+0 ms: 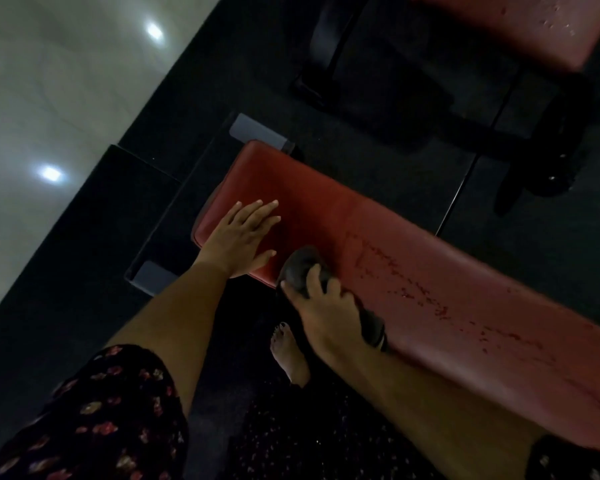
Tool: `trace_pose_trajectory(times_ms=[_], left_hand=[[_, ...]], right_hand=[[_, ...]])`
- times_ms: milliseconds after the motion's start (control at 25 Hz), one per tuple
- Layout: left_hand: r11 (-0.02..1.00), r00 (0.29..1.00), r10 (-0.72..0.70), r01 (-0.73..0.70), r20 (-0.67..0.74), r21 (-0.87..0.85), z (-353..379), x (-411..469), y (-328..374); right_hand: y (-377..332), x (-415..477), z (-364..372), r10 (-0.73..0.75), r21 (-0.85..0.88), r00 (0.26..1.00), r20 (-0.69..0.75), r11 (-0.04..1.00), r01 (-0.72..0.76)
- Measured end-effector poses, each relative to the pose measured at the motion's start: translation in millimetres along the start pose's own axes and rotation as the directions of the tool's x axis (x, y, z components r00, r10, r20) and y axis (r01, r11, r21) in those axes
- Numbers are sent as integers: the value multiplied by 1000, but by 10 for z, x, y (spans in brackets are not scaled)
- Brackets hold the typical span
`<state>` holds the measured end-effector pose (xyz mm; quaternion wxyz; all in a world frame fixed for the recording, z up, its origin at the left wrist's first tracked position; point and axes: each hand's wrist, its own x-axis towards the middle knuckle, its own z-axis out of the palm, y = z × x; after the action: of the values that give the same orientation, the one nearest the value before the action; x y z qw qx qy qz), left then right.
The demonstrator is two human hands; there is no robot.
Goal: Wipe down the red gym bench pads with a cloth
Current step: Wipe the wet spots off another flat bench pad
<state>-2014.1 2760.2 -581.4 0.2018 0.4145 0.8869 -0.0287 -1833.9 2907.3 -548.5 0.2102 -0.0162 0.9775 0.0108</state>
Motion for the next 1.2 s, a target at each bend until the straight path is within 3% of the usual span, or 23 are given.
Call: trace_pose_trajectory(times_ms=[120, 280, 480, 600, 720, 800, 960, 1120, 1200], left_hand=[[1000, 1000, 17, -17, -3, -15, -16, 80, 31], [998, 999, 26, -23, 43, -59, 7, 154, 104], [999, 999, 46, -45, -20, 4, -51, 192, 81], [994, 994, 109, -110, 15, 2, -59, 225, 165], [993, 994, 112, -112, 1, -33, -2, 219, 232], [992, 991, 125, -126, -41, -28, 30, 186, 251], [995, 995, 78, -81, -60, -57, 47, 198, 369], [997, 997, 1, -7, -80, -71, 117, 221, 431], [998, 989, -20, 11, -149, -60, 206, 198, 457]], right_hand=[[-167, -276, 205, -155, -21, 984, 87, 987, 157], [209, -204, 161, -217, -36, 974, -70, 976, 215], [960, 499, -219, -1, -125, 983, -182, 992, -22], [1253, 961, -478, 170, -85, 982, -82, 980, -177], [1448, 1218, -625, 421, 155, 897, 133, 885, -438], [1408, 1187, -600, 471, 251, 856, 214, 820, -514], [1016, 763, -431, 467, 260, 874, 136, 834, -486], [402, 61, -136, 298, 150, 951, 79, 940, -307], [143, -267, 23, 231, 188, 966, 114, 950, -249]])
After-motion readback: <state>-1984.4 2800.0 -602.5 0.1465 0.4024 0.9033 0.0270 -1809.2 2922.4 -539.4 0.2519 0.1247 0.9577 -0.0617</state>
